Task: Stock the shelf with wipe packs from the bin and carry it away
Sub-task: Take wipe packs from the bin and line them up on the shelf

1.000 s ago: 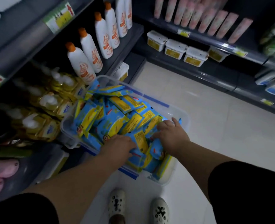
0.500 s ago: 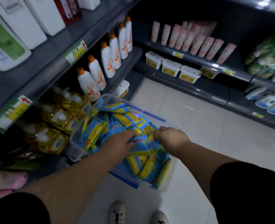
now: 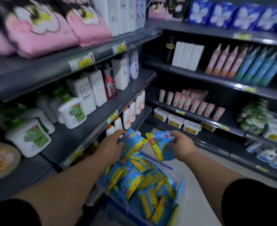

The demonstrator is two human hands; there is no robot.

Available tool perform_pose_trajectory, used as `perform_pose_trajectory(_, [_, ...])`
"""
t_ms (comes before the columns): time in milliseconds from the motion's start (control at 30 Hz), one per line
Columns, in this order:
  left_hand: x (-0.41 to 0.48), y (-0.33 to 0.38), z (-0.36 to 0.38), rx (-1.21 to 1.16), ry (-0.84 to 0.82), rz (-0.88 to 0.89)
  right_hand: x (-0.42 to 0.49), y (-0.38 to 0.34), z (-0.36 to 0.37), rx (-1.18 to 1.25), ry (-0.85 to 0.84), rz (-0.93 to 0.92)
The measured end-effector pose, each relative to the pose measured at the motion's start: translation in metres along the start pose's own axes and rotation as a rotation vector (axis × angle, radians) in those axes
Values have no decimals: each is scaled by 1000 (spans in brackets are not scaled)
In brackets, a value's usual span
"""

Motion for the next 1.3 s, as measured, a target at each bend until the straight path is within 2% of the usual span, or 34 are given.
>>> perform_pose_trajectory(100, [-22,5,-37,-25,90,-59,-16,-23,-12,175,-33,32])
perform_pose_trajectory(200, [-55,12,-69,-47,228,-120,-44,-45,-14,386,-141,33])
perform_pose_trajectory(433, [-172,33,-113,-145,455,-159,-145,-86,-19,559,-422,-166])
perform_pose_trajectory(600, [-259,45,-143,-151,580,-163,-217,-112,-15,544,-593,-304])
perform_pose_trajectory(833, [-389,44,-206,-69,738,-258,-316,-179,-4,578,-715,-485])
perform_pose_trajectory(1000, [-478,31,-250,-137,856,-313,-388,-231,25,515,-923,-596])
perform_pose_trajectory(1133, [-556,8,-288,-143,900,-399,-452,-278,53,409,-939,-749])
perform_pose_trajectory(1300, [-659,-24,-343,-95,971,-390,-539,-345,99,357,-923,-860])
Point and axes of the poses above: each hand's wrist, its own x-axis towards the middle knuckle, its own z-axis out of the palm, y = z × x, the point moved 6 cm from there along x, towards the middle knuckle, and after that the axes turned 6 degrees about -x, right-handed, at the moved point
